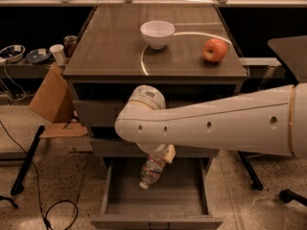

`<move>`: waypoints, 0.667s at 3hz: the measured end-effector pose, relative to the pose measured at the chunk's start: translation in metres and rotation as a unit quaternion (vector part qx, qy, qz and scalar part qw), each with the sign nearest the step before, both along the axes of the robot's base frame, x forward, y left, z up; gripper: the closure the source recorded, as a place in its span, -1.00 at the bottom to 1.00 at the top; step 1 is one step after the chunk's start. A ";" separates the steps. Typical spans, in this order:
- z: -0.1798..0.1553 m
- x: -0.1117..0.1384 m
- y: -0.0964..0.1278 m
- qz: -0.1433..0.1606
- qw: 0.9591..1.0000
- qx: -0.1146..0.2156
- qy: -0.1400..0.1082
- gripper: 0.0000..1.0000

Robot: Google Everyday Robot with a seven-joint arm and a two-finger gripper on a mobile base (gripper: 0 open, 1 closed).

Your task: Pick water bottle from bottom drawer and place on counter

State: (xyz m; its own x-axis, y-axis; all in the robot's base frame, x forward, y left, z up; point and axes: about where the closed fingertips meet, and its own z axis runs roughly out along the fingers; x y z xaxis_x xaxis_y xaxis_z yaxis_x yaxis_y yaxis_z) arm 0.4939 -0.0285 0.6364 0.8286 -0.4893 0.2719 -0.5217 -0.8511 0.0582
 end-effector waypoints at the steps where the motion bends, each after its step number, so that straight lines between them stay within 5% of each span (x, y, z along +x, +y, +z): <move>1: 0.039 0.000 -0.017 -0.005 1.000 0.003 -0.019 1.00; 2: 0.099 0.014 -0.037 -0.007 0.999 -0.005 -0.048 1.00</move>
Offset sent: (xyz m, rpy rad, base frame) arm 0.0486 -0.0597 0.1960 -0.0351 -0.1794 -0.0321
